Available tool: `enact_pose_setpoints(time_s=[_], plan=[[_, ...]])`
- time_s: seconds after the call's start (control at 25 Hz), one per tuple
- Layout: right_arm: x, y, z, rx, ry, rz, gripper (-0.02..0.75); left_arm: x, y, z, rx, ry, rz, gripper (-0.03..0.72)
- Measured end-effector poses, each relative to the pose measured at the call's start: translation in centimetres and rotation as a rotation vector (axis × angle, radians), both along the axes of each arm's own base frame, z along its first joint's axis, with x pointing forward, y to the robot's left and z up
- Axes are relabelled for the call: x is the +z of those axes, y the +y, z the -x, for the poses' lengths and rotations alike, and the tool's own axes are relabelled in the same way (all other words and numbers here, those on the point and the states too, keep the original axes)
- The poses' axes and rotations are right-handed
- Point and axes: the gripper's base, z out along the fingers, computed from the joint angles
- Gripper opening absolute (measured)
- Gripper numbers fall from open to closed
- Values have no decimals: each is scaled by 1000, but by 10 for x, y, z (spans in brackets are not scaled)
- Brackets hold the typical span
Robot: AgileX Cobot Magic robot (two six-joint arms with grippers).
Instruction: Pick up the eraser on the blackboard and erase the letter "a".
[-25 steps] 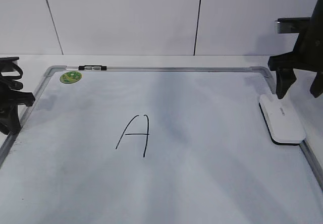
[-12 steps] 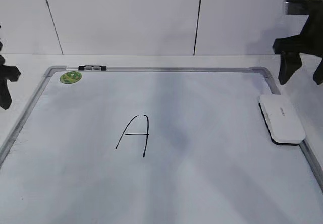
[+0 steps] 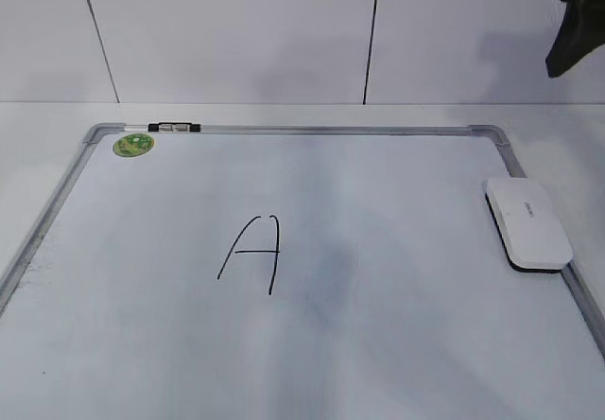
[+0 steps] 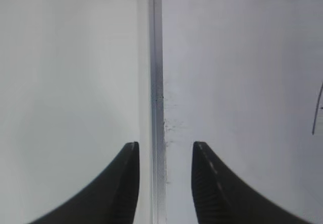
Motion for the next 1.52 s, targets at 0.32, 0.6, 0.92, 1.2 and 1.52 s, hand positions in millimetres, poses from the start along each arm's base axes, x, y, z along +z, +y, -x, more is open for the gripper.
enact_pose_setpoints(time_s=[0.32, 0.6, 0.92, 1.2, 1.52], plan=[[42, 11, 36, 58, -118, -103, 593, 50, 0, 74, -20, -93, 20, 267], [88, 32, 95, 184, -279, -122, 593, 78, -8, 127, -74, -240, 40, 267], [118, 12, 188, 179, -469, -133, 593, 100, -6, 191, -158, -430, 24, 267], [78, -6, 263, 168, -496, -142, 593, 107, 6, 243, -159, -578, 44, 267], [40, -20, 320, 165, -576, -151, 593, 97, 13, 284, -169, -677, 86, 266]])
